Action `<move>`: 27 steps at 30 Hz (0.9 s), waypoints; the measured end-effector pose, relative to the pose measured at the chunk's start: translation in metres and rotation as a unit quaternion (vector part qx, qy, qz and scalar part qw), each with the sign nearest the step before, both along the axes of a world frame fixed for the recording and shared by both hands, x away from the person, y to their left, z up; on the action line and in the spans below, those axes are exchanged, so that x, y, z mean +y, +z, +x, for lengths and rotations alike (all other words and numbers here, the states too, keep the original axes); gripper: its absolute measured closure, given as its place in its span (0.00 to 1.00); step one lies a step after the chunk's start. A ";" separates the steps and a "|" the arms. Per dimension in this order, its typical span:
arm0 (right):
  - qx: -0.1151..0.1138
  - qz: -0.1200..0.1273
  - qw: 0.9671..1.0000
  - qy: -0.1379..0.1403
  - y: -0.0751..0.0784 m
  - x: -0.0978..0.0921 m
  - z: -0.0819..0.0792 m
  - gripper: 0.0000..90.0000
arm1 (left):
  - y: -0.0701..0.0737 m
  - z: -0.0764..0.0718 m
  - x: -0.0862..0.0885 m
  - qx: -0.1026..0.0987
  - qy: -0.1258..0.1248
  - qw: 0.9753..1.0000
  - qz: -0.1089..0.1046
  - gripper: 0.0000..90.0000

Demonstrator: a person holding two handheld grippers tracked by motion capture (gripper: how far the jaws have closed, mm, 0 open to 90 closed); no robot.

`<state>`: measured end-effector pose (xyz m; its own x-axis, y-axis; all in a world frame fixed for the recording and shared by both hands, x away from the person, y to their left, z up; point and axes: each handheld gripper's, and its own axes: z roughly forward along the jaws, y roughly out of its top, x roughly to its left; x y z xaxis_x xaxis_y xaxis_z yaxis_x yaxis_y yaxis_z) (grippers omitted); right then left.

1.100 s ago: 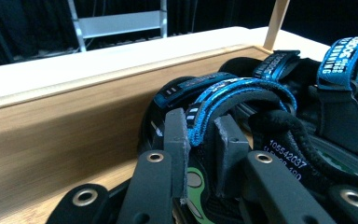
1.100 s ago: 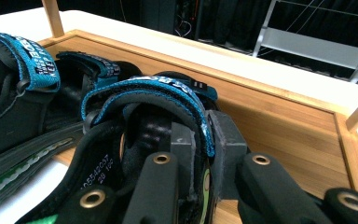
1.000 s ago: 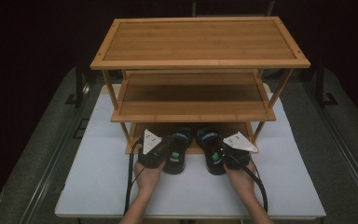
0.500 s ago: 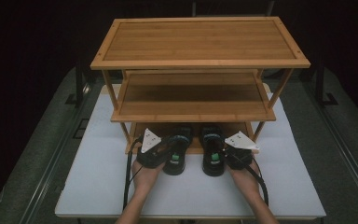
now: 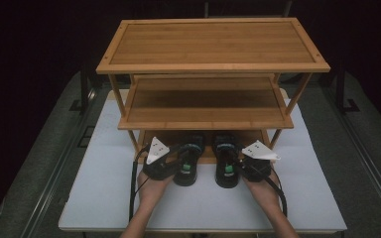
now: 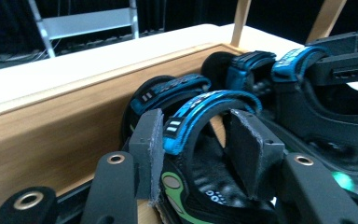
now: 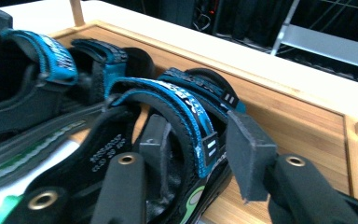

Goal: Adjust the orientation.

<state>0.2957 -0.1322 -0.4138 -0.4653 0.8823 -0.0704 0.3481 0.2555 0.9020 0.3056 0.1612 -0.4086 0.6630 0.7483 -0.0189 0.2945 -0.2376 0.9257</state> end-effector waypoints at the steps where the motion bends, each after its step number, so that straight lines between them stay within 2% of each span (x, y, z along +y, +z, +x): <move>1: -0.002 0.001 1.000 0.001 0.002 -0.001 -0.002 0.64 | 0.002 -0.001 0.001 -0.003 -0.004 1.000 0.001 0.59; 7: 0.000 0.013 1.000 0.021 0.009 -0.011 -0.015 0.58 | 0.009 -0.013 0.004 -0.012 -0.029 1.000 0.000 0.56; 9: -0.004 0.023 0.999 0.029 0.011 -0.016 -0.020 0.56 | 0.012 -0.019 0.007 -0.012 -0.041 0.999 -0.005 0.55; 12: 0.002 0.040 0.998 0.045 0.013 -0.023 -0.030 0.54 | 0.014 -0.025 0.011 -0.013 -0.052 0.999 -0.011 0.53; 19: 0.005 0.047 0.996 0.070 0.011 -0.034 -0.054 0.45 | 0.012 -0.042 0.018 -0.018 -0.075 0.997 0.000 0.50; 23: 0.017 0.039 0.996 0.078 0.005 -0.037 -0.063 0.40 | 0.009 -0.046 0.024 -0.016 -0.076 0.997 0.000 0.47; 25: 0.020 0.030 0.996 0.081 0.000 -0.036 -0.065 0.39 | 0.007 -0.049 0.025 -0.019 -0.065 0.998 0.006 0.42; 27: 0.032 0.028 0.996 0.084 -0.005 -0.034 -0.066 0.38 | 0.005 -0.052 0.027 -0.018 -0.062 0.998 0.002 0.39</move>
